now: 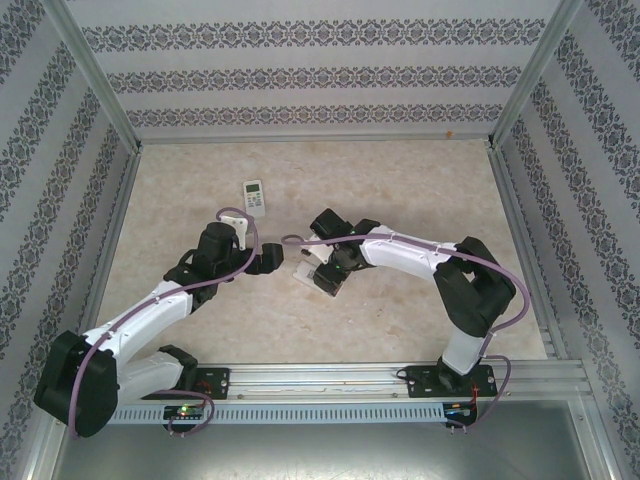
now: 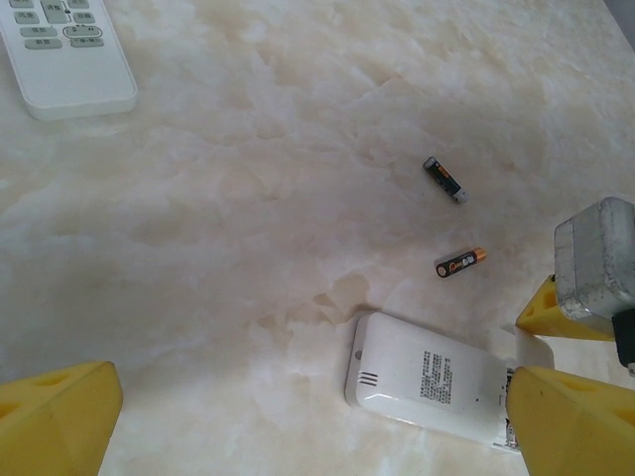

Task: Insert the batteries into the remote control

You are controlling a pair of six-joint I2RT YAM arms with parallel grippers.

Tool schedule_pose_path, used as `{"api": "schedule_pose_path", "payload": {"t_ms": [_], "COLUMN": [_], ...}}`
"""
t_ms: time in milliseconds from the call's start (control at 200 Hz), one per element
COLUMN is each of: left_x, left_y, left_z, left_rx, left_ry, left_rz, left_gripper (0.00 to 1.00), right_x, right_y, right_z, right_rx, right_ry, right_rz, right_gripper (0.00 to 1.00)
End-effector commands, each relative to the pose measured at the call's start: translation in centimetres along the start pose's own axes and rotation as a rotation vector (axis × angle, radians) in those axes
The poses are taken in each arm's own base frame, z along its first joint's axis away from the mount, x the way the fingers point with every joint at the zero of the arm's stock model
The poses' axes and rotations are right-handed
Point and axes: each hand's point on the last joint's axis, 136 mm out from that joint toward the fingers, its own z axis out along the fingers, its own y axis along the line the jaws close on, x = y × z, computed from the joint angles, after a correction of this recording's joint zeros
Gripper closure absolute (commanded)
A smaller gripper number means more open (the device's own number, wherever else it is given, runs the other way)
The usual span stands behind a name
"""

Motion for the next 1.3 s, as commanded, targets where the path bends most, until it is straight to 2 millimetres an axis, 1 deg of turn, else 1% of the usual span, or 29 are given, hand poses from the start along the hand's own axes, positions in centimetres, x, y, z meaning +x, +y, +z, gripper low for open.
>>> {"api": "schedule_pose_path", "payload": {"t_ms": [0, 160, 370, 779, 984, 1164, 1294], "left_x": [-0.7, -0.8, -0.6, -0.3, -0.1, -0.1, -0.2], "left_y": [0.2, 0.1, 0.2, 0.3, 0.4, 0.4, 0.4], "left_z": [-0.1, 0.0, -0.1, 0.1, 0.1, 0.1, 0.2], "left_rx": [0.003, 0.007, 0.006, 0.005, 0.004, 0.004, 0.004], "left_ry": [-0.037, -0.036, -0.032, -0.021, -0.024, -0.024, -0.026], "left_rz": [-0.013, -0.012, -0.021, -0.032, -0.034, -0.032, -0.030], "left_gripper": [0.00, 0.00, 0.00, 0.00, 0.00, 0.00, 0.00], "right_x": [0.6, 1.4, 2.5, 2.6, 3.2, 3.0, 2.8], "right_y": [0.2, 0.3, 0.3, 0.6, 0.7, 0.9, 1.0], "right_z": [0.6, 1.1, 1.0, 2.1, 2.5, 2.2, 1.9], "right_rx": [0.014, 0.021, 0.036, 0.053, 0.058, 0.052, 0.051], "right_ry": [0.032, 0.060, 0.079, 0.107, 0.130, 0.122, 0.117], "right_rz": [0.023, 0.000, -0.010, 0.006, 0.000, -0.009, -0.018], "right_gripper": [0.42, 0.42, 0.42, 0.40, 0.39, 0.32, 0.31]}}
